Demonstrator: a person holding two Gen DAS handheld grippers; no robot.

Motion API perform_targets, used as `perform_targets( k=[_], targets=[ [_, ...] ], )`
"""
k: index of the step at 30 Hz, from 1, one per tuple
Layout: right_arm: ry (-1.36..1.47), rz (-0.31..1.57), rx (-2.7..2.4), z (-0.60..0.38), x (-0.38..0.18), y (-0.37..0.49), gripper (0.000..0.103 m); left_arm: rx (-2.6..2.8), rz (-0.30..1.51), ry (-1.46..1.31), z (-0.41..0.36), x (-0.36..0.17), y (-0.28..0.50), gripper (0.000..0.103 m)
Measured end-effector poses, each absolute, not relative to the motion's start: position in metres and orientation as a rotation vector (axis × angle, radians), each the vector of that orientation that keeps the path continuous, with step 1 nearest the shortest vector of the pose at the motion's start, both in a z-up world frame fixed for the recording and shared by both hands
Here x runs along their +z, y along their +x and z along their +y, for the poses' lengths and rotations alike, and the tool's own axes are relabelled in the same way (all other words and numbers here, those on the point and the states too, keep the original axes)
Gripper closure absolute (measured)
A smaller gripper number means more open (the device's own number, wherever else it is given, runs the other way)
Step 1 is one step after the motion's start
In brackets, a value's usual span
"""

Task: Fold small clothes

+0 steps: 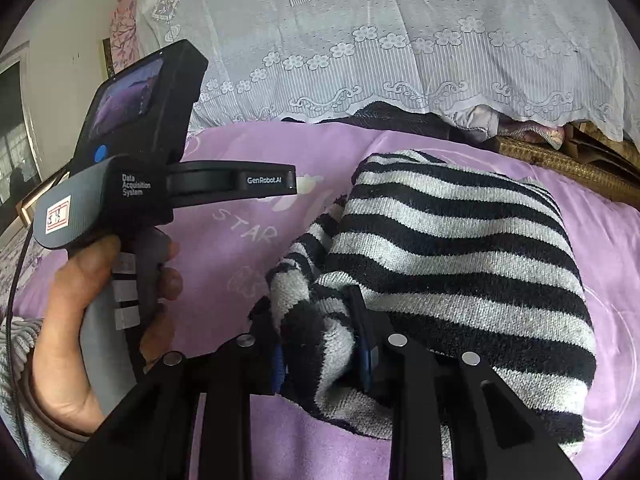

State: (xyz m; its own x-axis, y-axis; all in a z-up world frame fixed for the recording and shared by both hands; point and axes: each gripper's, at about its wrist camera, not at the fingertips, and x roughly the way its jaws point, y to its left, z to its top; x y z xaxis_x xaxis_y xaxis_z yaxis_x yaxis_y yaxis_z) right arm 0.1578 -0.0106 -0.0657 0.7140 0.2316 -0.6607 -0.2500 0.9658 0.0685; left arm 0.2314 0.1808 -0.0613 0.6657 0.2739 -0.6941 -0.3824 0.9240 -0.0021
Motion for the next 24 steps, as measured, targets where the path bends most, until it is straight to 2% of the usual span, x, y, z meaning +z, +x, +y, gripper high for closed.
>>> perform_targets(
  k=[5, 7, 9, 11, 16, 21, 22, 24],
  targets=[
    [-0.044, 0.779, 0.294, -0.008, -0.073, 0.166, 0.068, 0.313, 0.762, -0.183, 0.181, -0.061, 0.220, 0.004],
    [-0.063, 0.794, 0.327, -0.006, -0.070, 0.163, 0.059, 0.290, 0.752, -0.177, 0.180, -0.057, 0.211, 0.004],
    [-0.083, 0.789, 0.367, -0.005, -0.060, 0.153, 0.043, 0.277, 0.740, -0.174, 0.178, -0.052, 0.200, 0.005],
    [-0.104, 0.756, 0.406, -0.009, -0.047, 0.134, 0.040, 0.262, 0.727, -0.169, 0.176, -0.045, 0.187, 0.004],
    [-0.053, 0.659, 0.414, -0.049, -0.014, 0.090, 0.039, 0.187, 0.686, -0.148, 0.161, -0.020, 0.159, 0.005],
    [0.071, 0.608, 0.257, -0.111, 0.010, 0.093, 0.042, 0.127, 0.670, -0.104, 0.130, -0.007, 0.144, 0.005],
    [0.094, 0.610, 0.224, -0.120, 0.012, 0.099, 0.046, 0.112, 0.673, -0.097, 0.123, -0.006, 0.143, 0.005],
    [0.159, 0.625, 0.165, -0.135, 0.012, 0.116, 0.072, 0.085, 0.677, -0.069, 0.106, -0.006, 0.146, 0.005]
  ],
)
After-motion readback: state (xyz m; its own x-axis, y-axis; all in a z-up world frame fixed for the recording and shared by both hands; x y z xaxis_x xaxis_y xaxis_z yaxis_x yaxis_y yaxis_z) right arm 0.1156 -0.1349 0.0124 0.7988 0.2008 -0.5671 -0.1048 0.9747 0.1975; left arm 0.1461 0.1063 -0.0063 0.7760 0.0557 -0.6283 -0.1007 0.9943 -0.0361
